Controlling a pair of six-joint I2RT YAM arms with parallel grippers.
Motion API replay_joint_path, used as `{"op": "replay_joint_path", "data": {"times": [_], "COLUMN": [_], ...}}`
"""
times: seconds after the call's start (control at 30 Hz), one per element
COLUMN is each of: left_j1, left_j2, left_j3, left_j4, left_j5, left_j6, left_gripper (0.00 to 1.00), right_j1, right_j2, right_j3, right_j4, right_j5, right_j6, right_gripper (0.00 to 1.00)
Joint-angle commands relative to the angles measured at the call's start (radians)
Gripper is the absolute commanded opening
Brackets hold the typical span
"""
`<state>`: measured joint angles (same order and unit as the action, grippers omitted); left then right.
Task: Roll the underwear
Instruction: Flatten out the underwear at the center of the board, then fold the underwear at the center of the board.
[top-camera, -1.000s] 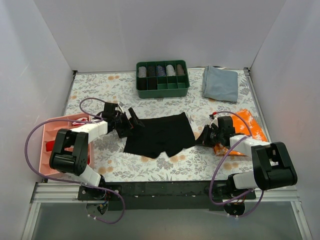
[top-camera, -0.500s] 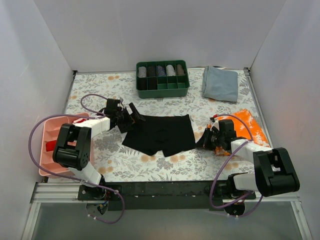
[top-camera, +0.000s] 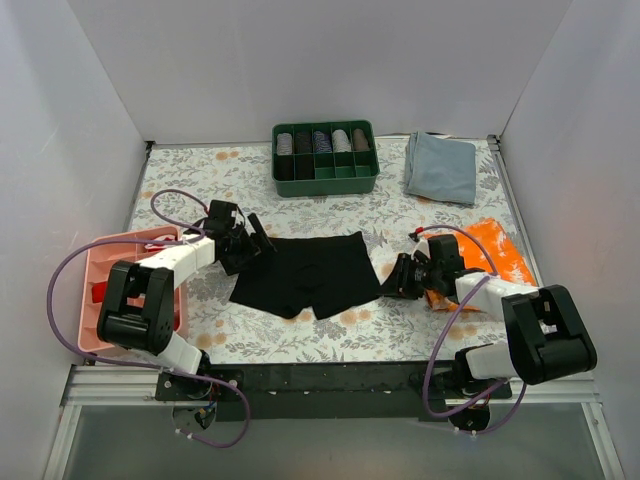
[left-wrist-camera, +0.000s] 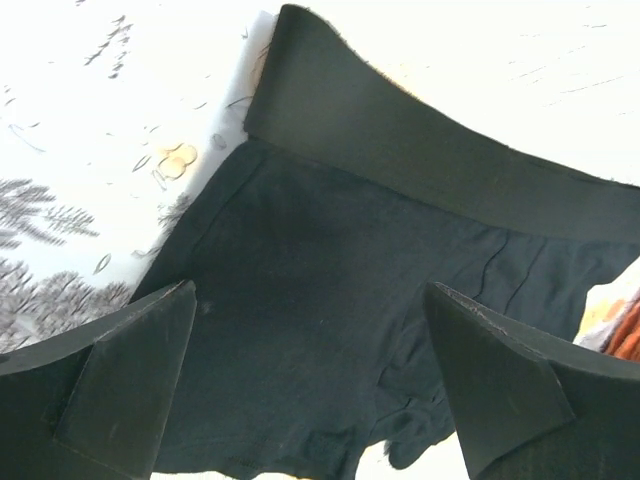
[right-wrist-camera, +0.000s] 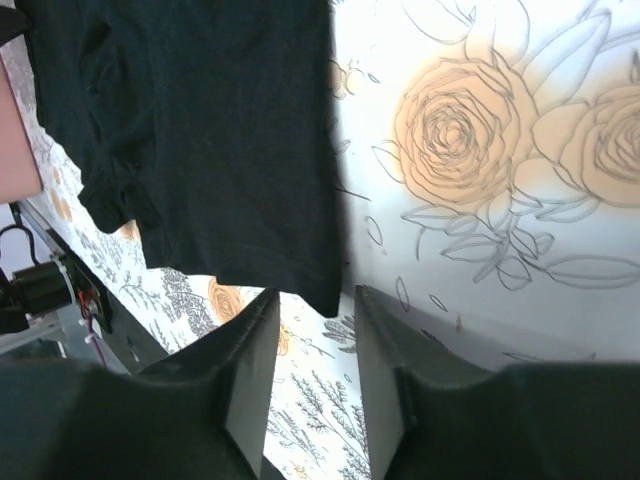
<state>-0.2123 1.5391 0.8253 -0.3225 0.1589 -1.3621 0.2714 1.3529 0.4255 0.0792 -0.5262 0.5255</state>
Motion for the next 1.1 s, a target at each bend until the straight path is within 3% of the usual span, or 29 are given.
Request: {"op": "replay_joint_path", "data": {"times": [0.0,0.27,0.37,0.5,0.53,0.63,0.77,1.07], "left_j1": [0.004,-0.004,-0.042,-0.169,-0.195,-0.280,-0.378,-0.492], "left_j2": [-0.083,-0.100,-0.045,0.065,0.090,0.197,0.328,0.598], "left_j3": [0.075,0.285,0.369,0.504,0.529,0.636,0.796,1.133], "left_j4": [-0.056,-0.026,-0.030,-0.119,-0.133,-0.199,-0.309,-0.493], "left_j5": [-0.004,0.215,0.215,0.129,0.104,0.041,-0.105,-0.234], "left_j6": [0.027,0.037,0.031,0.026,0.026,-0.003,-0.005,-0.045], "left_gripper": [0.98,0.98,0.98,0.89,0.76,0.59,0.59,0.45], "right_j1": [0.009,0.008,0.006,0.005,0.003,0.005,0.005,0.005], "right_j2": [-0.023,-0.124,-0.101,-0.054,-0.054,-0.067,-0.084,-0.087], "right_j3": [0.055,0.094,0.105,0.124,0.115,0.098,0.072,0.032], "right_j4": [0.010,-0.076,-0.065,-0.078,-0.078,-0.078,-0.073,-0.038], "right_j5": [-0.021,0.078,0.068,0.037,0.037,0.032,0.049,0.048], "right_j6": [0.001,-0.010,-0.012,-0.024,-0.025,-0.025,-0.033,-0.042], "right_gripper": [0.49,0.52,0.50,0.47,0.47,0.46,0.46,0.45]}}
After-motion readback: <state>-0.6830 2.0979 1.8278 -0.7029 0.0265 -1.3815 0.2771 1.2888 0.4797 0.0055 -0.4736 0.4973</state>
